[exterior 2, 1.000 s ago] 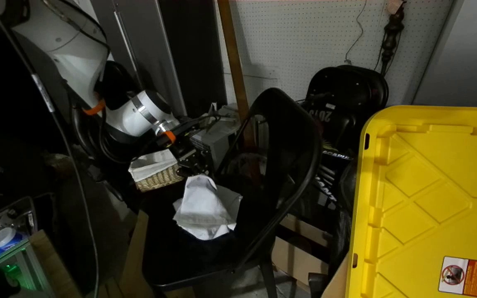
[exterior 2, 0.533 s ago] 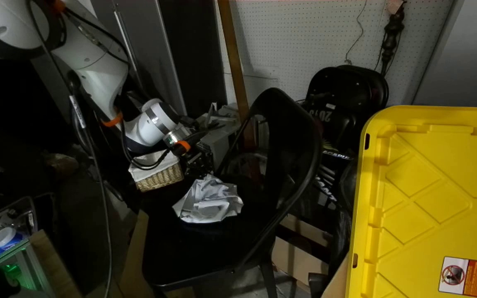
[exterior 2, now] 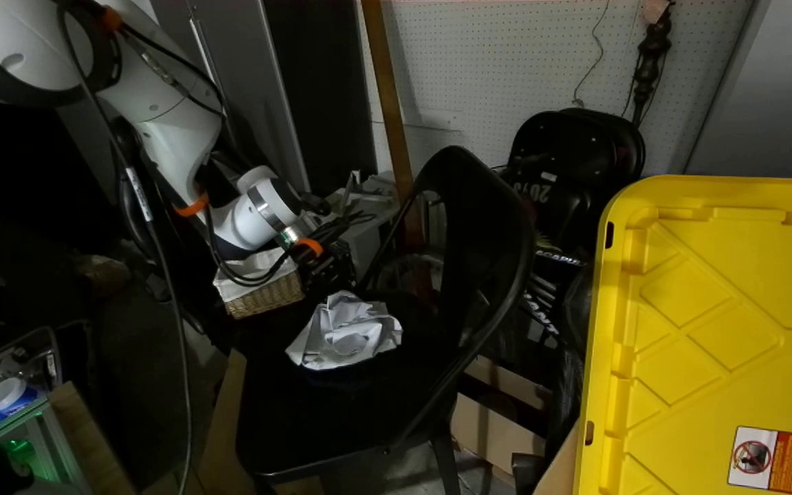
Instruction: Put the white towel on the seat then fold the towel twice.
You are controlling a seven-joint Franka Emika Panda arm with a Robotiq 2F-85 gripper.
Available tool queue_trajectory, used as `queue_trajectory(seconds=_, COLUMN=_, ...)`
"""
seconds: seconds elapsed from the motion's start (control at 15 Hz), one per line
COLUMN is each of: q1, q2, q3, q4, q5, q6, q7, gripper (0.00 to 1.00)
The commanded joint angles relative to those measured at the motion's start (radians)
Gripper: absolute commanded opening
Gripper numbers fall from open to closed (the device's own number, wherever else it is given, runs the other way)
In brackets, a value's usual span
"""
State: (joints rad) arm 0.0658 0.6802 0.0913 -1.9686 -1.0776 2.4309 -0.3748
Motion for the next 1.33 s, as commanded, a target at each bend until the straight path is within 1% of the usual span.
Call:
queue_trajectory(seconds=0.0, q1=-0.049, q2=-0.131, q3=0.039, q4=-0.148, q5=0.060, q6=0.072, q7=-0.037, gripper=0.79)
queue_trajectory(seconds=0.2, q1=-0.064, q2=-0.234, q3=0.044, q4=-0.262, q5=0.076, q6=0.174, q7=-0.002, gripper=0.99)
queue_trajectory(seconds=0.27, q1=-0.070, q2=-0.266, q3=0.045, q4=-0.295, q5=0.081, q6=0.220, q7=0.000, gripper=1.00)
queue_trajectory(seconds=0.4, q1=-0.078, q2=-0.326, q3=0.048, q4=-0.361, q5=0.116, q6=0.295, q7=0.000, gripper=1.00)
queue_trajectory(seconds=0.6, q1=-0.091, q2=-0.400, q3=0.055, q4=-0.451, q5=0.213, q6=0.374, q7=-0.025, gripper=1.00)
queue_trajectory(seconds=0.8, q1=-0.084, q2=-0.485, q3=0.033, q4=-0.548, q5=0.273, q6=0.467, q7=0.025, gripper=1.00)
queue_trajectory(seconds=0.87, q1=-0.102, q2=-0.507, q3=0.041, q4=-0.576, q5=0.262, q6=0.494, q7=0.060, gripper=1.00)
queue_trajectory(seconds=1.0, q1=-0.097, q2=-0.543, q3=0.005, q4=-0.610, q5=0.241, q6=0.524, q7=0.170, gripper=1.00)
queue_trajectory(seconds=1.07, q1=-0.109, q2=-0.544, q3=0.000, q4=-0.621, q5=0.257, q6=0.538, q7=0.193, gripper=1.00)
queue_trajectory(seconds=1.27, q1=-0.115, q2=-0.563, q3=-0.027, q4=-0.633, q5=0.269, q6=0.541, q7=0.305, gripper=1.00)
